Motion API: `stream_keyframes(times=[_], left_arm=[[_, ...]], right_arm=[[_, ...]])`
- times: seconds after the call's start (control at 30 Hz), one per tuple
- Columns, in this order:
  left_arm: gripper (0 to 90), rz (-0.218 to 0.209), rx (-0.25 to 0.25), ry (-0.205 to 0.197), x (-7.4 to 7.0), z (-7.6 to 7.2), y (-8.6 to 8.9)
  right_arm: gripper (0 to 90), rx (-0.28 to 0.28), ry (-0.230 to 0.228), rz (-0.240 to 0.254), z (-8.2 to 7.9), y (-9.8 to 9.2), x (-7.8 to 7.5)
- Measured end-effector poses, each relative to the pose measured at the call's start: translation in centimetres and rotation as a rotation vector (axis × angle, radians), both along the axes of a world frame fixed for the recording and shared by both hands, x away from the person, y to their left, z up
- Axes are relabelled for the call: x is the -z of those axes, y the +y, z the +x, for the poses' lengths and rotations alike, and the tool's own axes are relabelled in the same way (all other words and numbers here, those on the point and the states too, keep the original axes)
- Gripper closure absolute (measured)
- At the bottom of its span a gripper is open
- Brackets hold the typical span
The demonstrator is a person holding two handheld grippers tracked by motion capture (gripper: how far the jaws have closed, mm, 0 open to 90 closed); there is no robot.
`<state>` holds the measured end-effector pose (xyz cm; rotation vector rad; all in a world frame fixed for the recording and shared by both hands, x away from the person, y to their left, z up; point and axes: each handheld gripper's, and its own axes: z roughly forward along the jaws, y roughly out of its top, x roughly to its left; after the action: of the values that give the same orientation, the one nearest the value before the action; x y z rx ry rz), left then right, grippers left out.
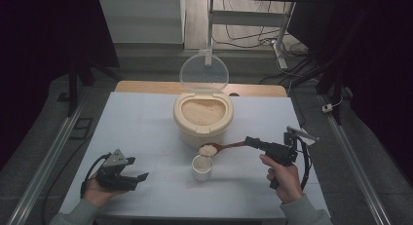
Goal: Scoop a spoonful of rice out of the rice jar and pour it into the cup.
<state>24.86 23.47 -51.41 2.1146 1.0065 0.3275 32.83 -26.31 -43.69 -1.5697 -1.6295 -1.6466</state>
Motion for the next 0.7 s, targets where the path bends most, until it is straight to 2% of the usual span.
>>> stream_keyframes(times=[0.3, 0.7], left_arm=[[21.5, -0.004, -0.004, -0.001, -0.1, 0.0, 0.1], [21.5, -0.004, -0.006, -0.001, -0.1, 0.0, 0.1]], right_arm=[[82.8, -0.009, -0.028, -0.074, 0.1, 0.8, 0.7], [82.8, -0.017, -0.14, -0.179, -0.6, 1.8, 0.0]])
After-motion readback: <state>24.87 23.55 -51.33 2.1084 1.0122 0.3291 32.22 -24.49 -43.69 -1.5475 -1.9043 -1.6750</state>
